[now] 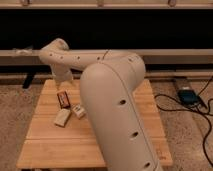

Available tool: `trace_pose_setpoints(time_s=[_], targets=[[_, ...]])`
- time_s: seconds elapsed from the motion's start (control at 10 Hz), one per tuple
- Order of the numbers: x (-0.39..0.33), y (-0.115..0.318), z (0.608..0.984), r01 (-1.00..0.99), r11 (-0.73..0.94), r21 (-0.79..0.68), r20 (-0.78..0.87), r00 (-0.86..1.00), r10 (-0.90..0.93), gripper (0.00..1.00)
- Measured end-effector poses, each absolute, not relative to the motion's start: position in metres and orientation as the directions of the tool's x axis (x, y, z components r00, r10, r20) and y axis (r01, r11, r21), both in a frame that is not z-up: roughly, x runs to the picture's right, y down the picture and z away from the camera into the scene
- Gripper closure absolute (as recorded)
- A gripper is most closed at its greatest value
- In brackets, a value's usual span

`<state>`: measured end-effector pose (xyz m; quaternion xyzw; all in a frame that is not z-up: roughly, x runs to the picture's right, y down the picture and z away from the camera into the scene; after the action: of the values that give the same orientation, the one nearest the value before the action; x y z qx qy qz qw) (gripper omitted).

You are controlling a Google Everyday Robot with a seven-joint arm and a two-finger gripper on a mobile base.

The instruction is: Place the eraser on the white sponge

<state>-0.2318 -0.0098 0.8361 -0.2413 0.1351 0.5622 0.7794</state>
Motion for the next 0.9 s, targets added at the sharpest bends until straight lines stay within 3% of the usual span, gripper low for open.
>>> trace_pose_setpoints(time_s=[0.5, 0.9], targets=[[-0.284, 0.015, 0.902, -0.896, 0.374, -0.239, -0.438, 0.443, 0.782, 0.35], [-0.293, 0.022, 0.931, -0.888, 0.358, -0.289, -0.494, 0.459, 0.738, 0.35]])
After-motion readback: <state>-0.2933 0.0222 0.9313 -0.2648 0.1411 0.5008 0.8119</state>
